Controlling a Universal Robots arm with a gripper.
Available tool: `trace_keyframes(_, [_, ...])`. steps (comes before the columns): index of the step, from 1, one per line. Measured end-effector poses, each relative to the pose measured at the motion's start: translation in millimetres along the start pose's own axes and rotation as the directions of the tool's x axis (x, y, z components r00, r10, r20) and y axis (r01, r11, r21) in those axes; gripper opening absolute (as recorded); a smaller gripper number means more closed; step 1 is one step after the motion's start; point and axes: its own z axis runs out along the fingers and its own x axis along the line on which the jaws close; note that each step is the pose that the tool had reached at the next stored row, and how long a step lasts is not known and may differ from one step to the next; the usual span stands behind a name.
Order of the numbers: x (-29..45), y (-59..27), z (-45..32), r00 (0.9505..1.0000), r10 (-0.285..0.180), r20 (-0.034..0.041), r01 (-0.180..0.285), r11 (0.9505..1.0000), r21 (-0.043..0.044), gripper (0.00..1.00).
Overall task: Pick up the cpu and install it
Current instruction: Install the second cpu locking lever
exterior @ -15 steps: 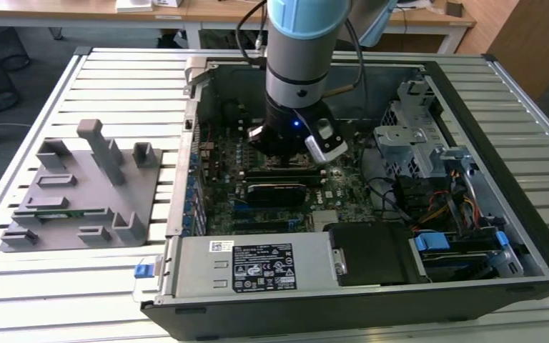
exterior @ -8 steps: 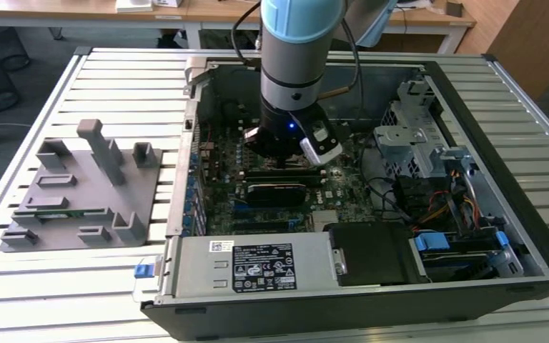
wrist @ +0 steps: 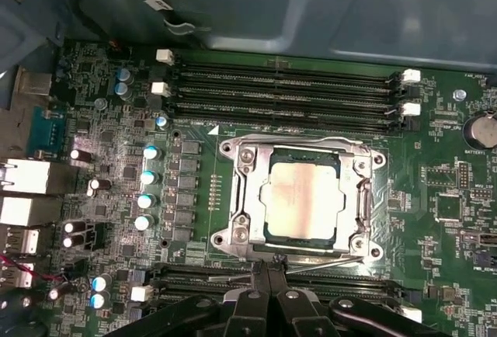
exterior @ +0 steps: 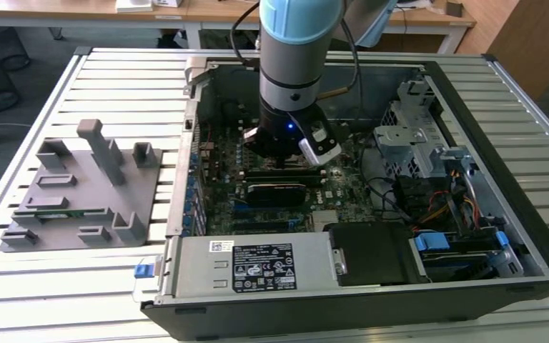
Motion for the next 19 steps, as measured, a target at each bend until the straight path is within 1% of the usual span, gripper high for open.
trace_keyframes(4, [0.7,-0.3,2.1,1.0000,0.000,-0.0003,0.000,1.0000,-0.0002,0.11])
trace_keyframes(5, [0.7,-0.4,2.0,1.0000,0.000,-0.0004,0.000,1.0000,-0.0017,0.11])
trace_keyframes(6, [0.7,-0.6,2.1,1.0000,0.000,-0.0003,0.000,1.0000,-0.0053,0.11])
trace_keyframes(8, [0.8,-1.3,2.0,1.0000,0.000,-0.0030,-0.001,0.9999,-0.0149,0.11])
trace_keyframes(10, [0.8,-2.3,2.0,1.0000,0.001,-0.0068,-0.001,0.9998,-0.0199,0.11])
trace_keyframes(15, [1.9,-7.2,1.8,1.0000,0.002,-0.0077,-0.002,0.9997,-0.0224,0.11])
trace_keyframes(19, [4.3,-10.7,1.7,1.0000,0.001,-0.0075,-0.002,0.9997,-0.0257,0.11])
